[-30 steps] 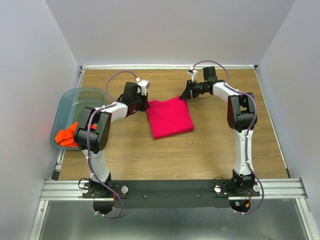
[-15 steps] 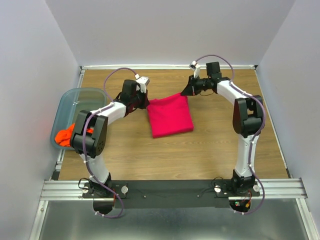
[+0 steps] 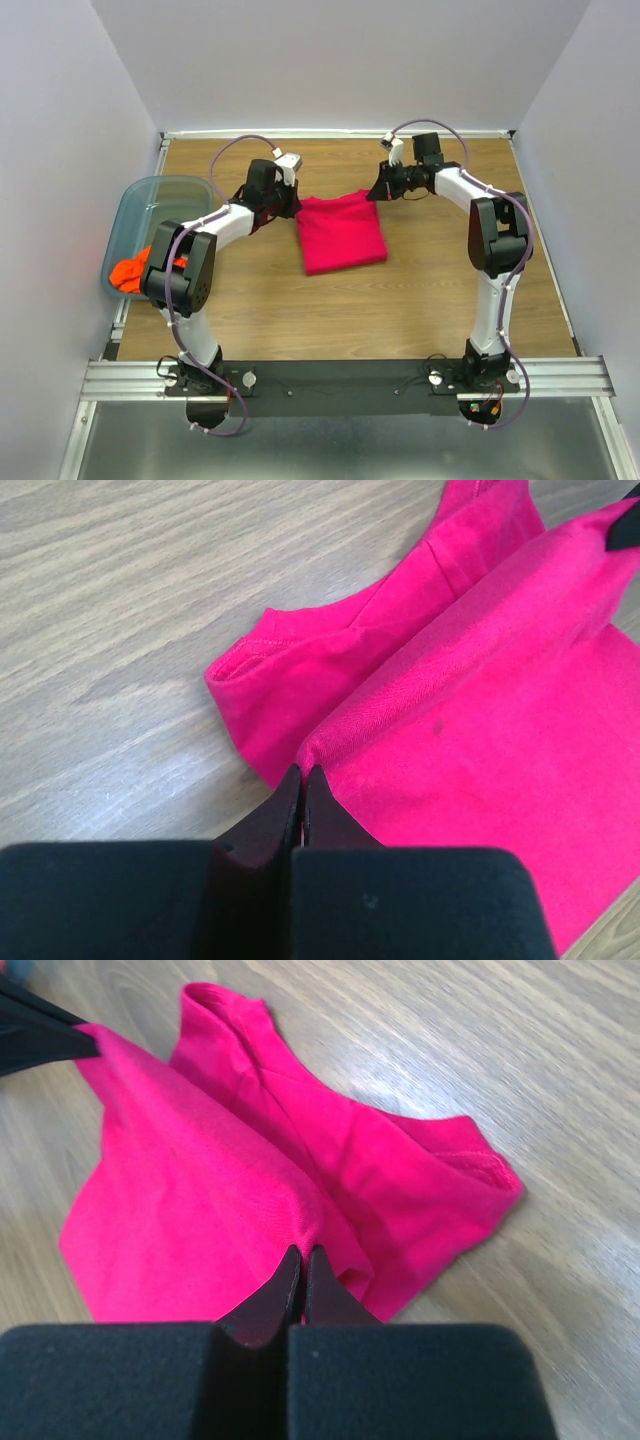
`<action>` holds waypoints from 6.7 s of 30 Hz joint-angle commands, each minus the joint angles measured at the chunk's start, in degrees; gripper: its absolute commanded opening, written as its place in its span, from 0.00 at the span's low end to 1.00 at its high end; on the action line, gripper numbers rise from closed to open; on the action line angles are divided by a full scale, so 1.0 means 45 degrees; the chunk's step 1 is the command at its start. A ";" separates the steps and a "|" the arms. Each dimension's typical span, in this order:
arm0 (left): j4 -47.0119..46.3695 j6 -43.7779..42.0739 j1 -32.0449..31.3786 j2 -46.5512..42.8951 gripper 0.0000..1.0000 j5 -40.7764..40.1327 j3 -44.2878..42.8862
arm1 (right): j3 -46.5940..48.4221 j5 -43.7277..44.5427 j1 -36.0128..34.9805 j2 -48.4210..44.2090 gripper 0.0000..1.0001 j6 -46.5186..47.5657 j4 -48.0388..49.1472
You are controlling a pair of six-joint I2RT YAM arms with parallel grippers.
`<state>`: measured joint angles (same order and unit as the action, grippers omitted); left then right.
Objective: Fold and stack the t-shirts
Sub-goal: Fold the tshirt, then neatly place the folded tshirt to the corner
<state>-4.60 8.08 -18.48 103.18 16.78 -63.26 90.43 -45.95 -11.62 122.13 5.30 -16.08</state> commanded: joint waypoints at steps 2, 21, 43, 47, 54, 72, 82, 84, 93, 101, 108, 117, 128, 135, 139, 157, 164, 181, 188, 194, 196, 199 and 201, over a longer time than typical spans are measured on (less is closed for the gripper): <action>-0.0130 -0.0291 -0.0112 0.0060 0.00 0.0178 -0.0550 | -0.0350 0.1051 0.0101 -0.0616 0.01 0.0170 0.0388; -0.0286 -0.0017 -0.0132 0.1857 0.06 -0.0194 -0.1429 | -0.0330 0.2535 0.0218 0.0419 0.01 -0.0611 0.1209; -0.0013 0.2170 -0.0424 -0.1696 0.70 -0.1717 -0.0864 | -0.2008 0.3517 0.0160 -0.2684 0.70 -0.4846 0.2612; -0.0712 0.2813 -0.0620 -0.1796 0.70 -0.0528 -0.0298 | -0.2810 0.1428 -0.0133 -0.2981 0.70 -0.6935 0.4721; -0.1438 0.3282 -0.0581 0.1167 0.60 0.1036 -0.1622 | -0.3379 -0.0159 -0.0369 -0.1071 0.70 -0.9769 0.8766; -0.1421 0.4202 0.0396 0.3737 0.65 0.2680 -0.2819 | -0.3785 -0.0959 0.1351 0.0970 0.69 -1.1001 1.0331; -0.1380 0.4904 -0.0872 -0.1480 0.64 0.2951 0.0598 | -0.6792 -0.1839 0.0200 -0.3640 0.35 -1.1861 0.9979; -0.1671 0.5118 -0.1494 -0.1929 0.63 0.2991 0.1517 | -0.7785 -0.1897 -0.0073 -0.4460 0.25 -1.1881 0.9998; -0.4133 0.6037 -0.1870 -0.0843 0.61 0.2737 0.4234 | -1.0017 -0.2249 -0.0212 -0.3276 0.18 -1.0574 1.0486; -0.4329 0.7053 -0.1323 0.0139 0.60 0.2249 0.4742 | -1.1131 -0.2151 0.1271 -0.1340 0.15 -0.9440 1.1111; -0.4349 0.7170 -0.1225 -0.0173 0.60 0.2229 0.5367 | -1.1345 -0.2502 0.1937 -0.1278 0.15 -0.9126 1.1111; -0.2398 0.6800 -0.1128 -0.1969 0.63 0.2113 0.3496 | -0.9515 -0.2210 0.1937 -0.4404 0.22 -0.9693 0.9141; -0.0914 0.5453 -0.0151 0.2653 0.62 0.3029 -0.3070 | -0.3380 -0.1312 0.1917 0.0107 0.26 -1.1216 0.9158; -0.0267 0.5334 0.0200 0.5155 0.62 0.2718 -0.4653 | -0.2401 -0.0550 0.1917 0.2390 0.29 -1.1471 0.9158; -0.0247 0.5295 0.0376 0.5627 0.62 0.2620 -0.4476 | -0.2888 -0.0102 0.1937 0.2373 0.32 -1.1257 0.9139; 0.3326 0.1820 0.0689 -0.4577 0.72 -0.5516 -0.1218 | -0.4257 0.6263 0.0612 -0.3740 0.81 -0.6882 -0.0428; 0.3854 0.2228 0.0689 -0.7964 0.75 -0.6694 0.1631 | -0.4530 0.7848 -0.0094 -0.3955 0.79 -0.6667 -0.1486; 0.2410 0.1526 0.0689 -0.9744 0.75 -0.6131 0.4176 | -0.3202 0.8414 -0.1324 -0.1691 0.62 -0.6744 -0.1603; 0.2273 0.1389 0.0689 -1.0018 0.75 -0.6150 0.4313 | -0.2870 0.9877 -0.1325 -0.1065 0.23 -0.6043 -0.1799; 0.2311 0.1389 0.0669 -1.0017 0.75 -0.6072 0.4352 | -0.1603 1.2573 0.0040 -0.0773 0.01 -0.4501 -0.2032; 0.2506 0.1505 0.0669 -1.0135 0.75 -0.5975 0.4352 | -0.0805 1.3333 0.0840 -0.0538 0.01 -0.3818 -0.2111; 0.3149 0.1662 0.0669 -1.0135 0.75 -0.5721 0.3787 | 0.0212 1.4720 0.1798 0.0084 0.01 -0.2120 -0.2131; 0.3891 0.1838 0.0669 -1.0077 0.75 -0.5544 0.3281 | 0.1461 1.6145 0.2286 0.0612 0.01 -0.0444 -0.2111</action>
<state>8.01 14.94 -15.59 58.92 -10.52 -44.49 90.00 11.18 -5.80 120.99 -10.02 -24.29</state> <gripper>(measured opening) 0.753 0.020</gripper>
